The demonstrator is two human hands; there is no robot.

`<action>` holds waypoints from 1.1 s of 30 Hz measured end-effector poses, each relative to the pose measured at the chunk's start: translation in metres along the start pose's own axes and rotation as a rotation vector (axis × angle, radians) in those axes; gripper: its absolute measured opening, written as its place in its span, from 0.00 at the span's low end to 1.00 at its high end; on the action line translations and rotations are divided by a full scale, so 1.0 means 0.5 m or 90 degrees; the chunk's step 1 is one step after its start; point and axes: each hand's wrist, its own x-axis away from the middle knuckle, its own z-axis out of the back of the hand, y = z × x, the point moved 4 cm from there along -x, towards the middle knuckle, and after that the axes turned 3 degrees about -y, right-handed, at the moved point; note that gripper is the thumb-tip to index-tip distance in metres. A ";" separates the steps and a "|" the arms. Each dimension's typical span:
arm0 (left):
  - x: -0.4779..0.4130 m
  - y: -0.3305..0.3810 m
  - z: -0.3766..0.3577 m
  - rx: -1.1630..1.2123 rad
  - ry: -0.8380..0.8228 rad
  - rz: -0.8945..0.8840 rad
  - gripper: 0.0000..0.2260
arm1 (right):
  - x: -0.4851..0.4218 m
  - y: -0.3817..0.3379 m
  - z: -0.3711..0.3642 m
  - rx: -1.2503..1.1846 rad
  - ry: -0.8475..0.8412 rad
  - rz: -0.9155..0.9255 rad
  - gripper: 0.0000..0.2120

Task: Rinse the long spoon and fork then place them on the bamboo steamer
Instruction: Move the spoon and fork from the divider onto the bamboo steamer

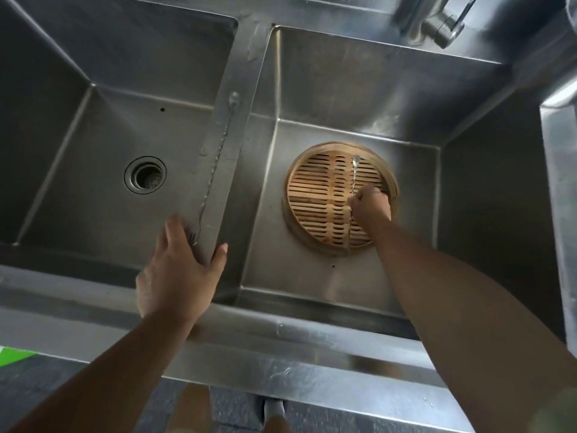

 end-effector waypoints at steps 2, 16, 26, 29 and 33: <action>0.001 0.001 0.001 -0.002 -0.003 0.005 0.27 | -0.020 0.001 -0.011 -0.013 0.010 0.002 0.07; 0.001 0.005 0.000 0.011 -0.003 0.001 0.25 | -0.116 0.053 -0.056 -0.001 0.028 -0.008 0.07; 0.001 0.009 0.007 0.012 -0.017 0.005 0.25 | -0.133 0.040 -0.070 -0.003 0.002 0.005 0.09; 0.000 0.013 0.007 0.016 -0.020 0.005 0.25 | -0.132 0.043 -0.072 0.012 0.008 0.012 0.10; -0.001 0.010 0.004 0.017 -0.014 0.006 0.25 | -0.135 0.043 -0.078 0.029 0.014 0.013 0.08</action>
